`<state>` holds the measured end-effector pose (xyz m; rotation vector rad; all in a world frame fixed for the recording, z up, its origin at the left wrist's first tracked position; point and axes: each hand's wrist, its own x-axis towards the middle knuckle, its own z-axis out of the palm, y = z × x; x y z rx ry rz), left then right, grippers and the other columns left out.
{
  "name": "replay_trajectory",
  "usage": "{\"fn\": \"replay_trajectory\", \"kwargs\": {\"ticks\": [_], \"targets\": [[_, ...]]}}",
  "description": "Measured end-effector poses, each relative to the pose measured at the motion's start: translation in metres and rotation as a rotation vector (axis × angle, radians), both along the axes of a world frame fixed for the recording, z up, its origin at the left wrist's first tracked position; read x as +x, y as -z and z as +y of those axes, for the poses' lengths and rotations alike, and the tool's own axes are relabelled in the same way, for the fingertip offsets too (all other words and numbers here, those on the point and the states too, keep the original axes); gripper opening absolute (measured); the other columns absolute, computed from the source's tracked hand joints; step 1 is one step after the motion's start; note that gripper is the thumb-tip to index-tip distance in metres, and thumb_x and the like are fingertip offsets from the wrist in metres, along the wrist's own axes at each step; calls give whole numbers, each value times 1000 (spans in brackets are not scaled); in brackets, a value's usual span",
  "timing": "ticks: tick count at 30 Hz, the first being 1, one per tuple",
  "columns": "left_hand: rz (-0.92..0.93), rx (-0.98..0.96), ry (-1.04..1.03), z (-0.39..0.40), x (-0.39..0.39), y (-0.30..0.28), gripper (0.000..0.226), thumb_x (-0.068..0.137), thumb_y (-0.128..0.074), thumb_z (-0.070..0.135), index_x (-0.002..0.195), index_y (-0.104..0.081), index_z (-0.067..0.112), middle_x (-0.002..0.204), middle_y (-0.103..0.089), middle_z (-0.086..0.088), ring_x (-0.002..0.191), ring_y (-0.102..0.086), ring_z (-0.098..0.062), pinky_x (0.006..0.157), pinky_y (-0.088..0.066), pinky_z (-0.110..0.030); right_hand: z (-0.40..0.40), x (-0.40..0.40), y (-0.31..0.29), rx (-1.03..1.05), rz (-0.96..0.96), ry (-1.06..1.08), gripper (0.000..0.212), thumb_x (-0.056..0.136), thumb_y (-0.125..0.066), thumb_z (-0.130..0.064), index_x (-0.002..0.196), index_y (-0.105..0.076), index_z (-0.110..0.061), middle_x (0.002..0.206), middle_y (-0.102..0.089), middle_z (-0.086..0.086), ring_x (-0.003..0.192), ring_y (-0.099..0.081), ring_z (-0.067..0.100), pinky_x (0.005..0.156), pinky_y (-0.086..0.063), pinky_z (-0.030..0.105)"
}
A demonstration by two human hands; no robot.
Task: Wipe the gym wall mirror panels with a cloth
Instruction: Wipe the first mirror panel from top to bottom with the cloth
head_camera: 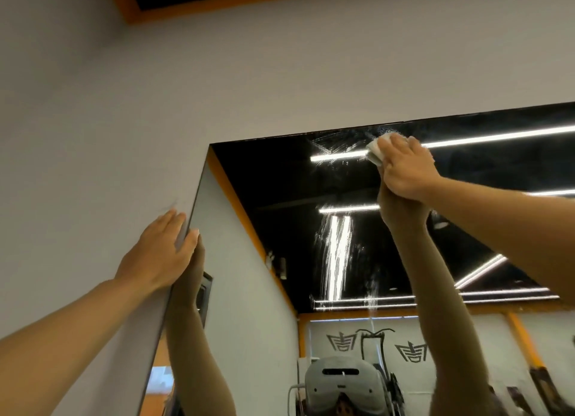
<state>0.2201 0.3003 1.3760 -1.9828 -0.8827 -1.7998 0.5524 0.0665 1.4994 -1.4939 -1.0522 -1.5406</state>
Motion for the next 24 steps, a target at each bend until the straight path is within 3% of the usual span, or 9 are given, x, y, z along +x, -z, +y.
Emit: {"fn": "replay_trajectory", "kwargs": {"ticks": [3, 7, 10, 12, 15, 17, 19, 21, 24], "targets": [[8, -12, -6, 1, -1, 1, 60, 105, -32, 42, 157, -18, 17, 165, -13, 0, 152, -11, -20, 121, -14, -40, 0, -1, -12, 4, 24, 13, 46, 98, -48, -19, 142, -35, -15, 154, -29, 13, 139, -25, 41, 116, -20, 51], [24, -17, -9, 1, -3, -1, 61, 104, -31, 45, 156, -23, 13, 165, -18, -3, 151, -15, -22, 121, -16, -43, -1, -6, 56, -87, -133, -80, 56, 89, -28, -30, 142, -40, -16, 155, -30, 11, 140, -25, 38, 113, -19, 50], [50, -5, -23, -2, -5, -3, 58, 103, -30, 47, 147, -37, 10, 158, -32, -9, 145, -29, -28, 118, -26, -48, -9, -5, 138, -282, -182, -197, 57, 93, -19, -40, 150, -20, -43, 163, -8, -13, 151, 4, 15, 122, 2, 34], [56, -12, -38, -4, -5, -3, 49, 104, -33, 41, 140, -42, 9, 151, -39, -12, 140, -36, -31, 114, -32, -49, -15, -5, 192, -392, -277, -201, 52, 95, -13, -48, 146, -6, -56, 157, 10, -30, 144, 22, -5, 117, 14, 19], [49, -24, -46, -10, -4, -1, 45, 105, -34, 37, 136, -44, 6, 146, -43, -15, 135, -39, -34, 110, -33, -49, -24, -9, 242, -630, -408, -126, 55, 100, -17, -42, 149, 1, -59, 157, 16, -34, 145, 24, -3, 114, 21, 15], [47, -34, -50, -17, -2, 3, 46, 106, -35, 33, 142, -41, 5, 148, -40, -15, 137, -36, -34, 111, -31, -47, -29, -7, 242, -712, -514, -67, 52, 103, -16, -43, 153, -6, -52, 160, 9, -30, 148, 18, 1, 116, 21, 21], [47, -34, -53, -21, -1, 5, 48, 106, -36, 33, 144, -39, 5, 150, -39, -15, 138, -35, -34, 111, -31, -47, -31, -4, 221, -688, -498, -60, 51, 102, -10, -49, 153, -11, -50, 160, 8, -31, 148, 15, 0, 120, 15, 26], [57, -36, -48, -19, -2, 7, 49, 106, -36, 34, 146, -38, 6, 151, -37, -15, 139, -34, -34, 111, -31, -47, -28, 4, 187, -536, -424, -93, 52, 101, -15, -45, 153, -14, -46, 162, 4, -26, 149, 13, 1, 119, 8, 27], [73, -26, -42, -17, -4, 8, 51, 105, -36, 37, 146, -38, 8, 152, -38, -14, 139, -36, -34, 111, -33, -48, -28, 12, 135, -251, -238, -189, 47, 105, -29, -30, 150, -21, -37, 164, -14, -6, 150, 6, 6, 122, 5, 29]]}}
